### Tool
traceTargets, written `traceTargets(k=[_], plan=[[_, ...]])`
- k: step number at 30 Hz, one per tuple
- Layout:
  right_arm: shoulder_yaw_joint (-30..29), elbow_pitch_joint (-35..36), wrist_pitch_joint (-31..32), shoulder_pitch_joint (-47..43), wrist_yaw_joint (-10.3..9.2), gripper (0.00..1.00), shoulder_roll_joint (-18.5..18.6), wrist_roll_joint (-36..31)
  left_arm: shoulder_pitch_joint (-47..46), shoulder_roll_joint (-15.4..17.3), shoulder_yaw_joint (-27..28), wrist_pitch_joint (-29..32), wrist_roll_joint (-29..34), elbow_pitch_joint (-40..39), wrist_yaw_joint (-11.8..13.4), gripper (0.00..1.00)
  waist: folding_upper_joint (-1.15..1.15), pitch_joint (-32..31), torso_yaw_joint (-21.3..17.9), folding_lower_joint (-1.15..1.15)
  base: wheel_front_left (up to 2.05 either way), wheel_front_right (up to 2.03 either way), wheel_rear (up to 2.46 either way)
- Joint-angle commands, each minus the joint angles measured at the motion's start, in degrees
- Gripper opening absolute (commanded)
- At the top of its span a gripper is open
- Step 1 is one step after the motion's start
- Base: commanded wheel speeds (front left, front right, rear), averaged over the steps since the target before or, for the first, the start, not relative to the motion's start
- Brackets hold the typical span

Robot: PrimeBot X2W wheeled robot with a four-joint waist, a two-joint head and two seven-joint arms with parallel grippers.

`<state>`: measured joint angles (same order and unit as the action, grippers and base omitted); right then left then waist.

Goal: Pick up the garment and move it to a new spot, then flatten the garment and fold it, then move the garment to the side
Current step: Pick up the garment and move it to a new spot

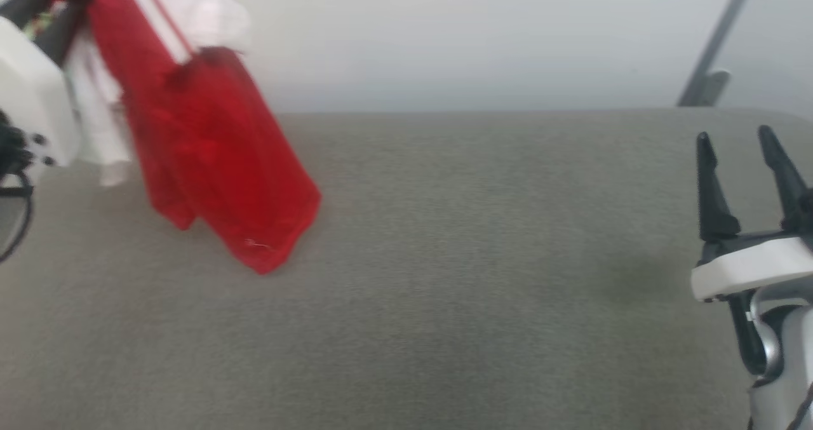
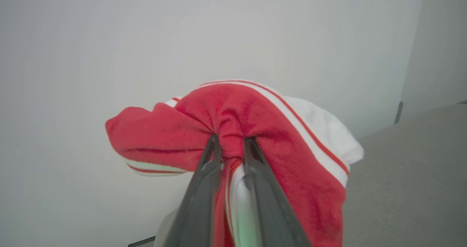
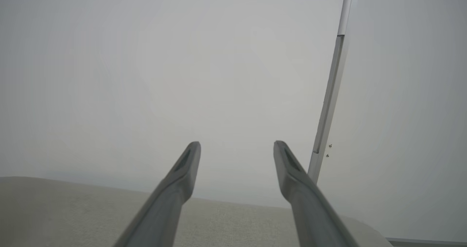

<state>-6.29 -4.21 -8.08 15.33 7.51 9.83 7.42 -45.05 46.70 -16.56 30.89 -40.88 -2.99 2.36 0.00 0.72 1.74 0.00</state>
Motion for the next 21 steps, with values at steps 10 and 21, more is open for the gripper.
traceTargets(k=[10, 21], plan=[[-5.09, -1.25, -1.4, -0.7, -0.03, 1.0, -1.49, -1.02, -3.85, -5.68, -5.23, 3.09, 0.45, -4.64, 0.77, 0.0, 0.0, 2.91, -7.95, 0.0, 0.0, 0.0, 0.0], [-5.42, -2.96, -3.31, 0.22, -0.03, 1.0, -3.51, -1.04, -0.19, -10.9, -12.09, 5.79, 0.21, -4.22, 1.67, 0.0, 0.0, 7.34, -10.68, 0.0, 0.0, 0.0, 0.0]])
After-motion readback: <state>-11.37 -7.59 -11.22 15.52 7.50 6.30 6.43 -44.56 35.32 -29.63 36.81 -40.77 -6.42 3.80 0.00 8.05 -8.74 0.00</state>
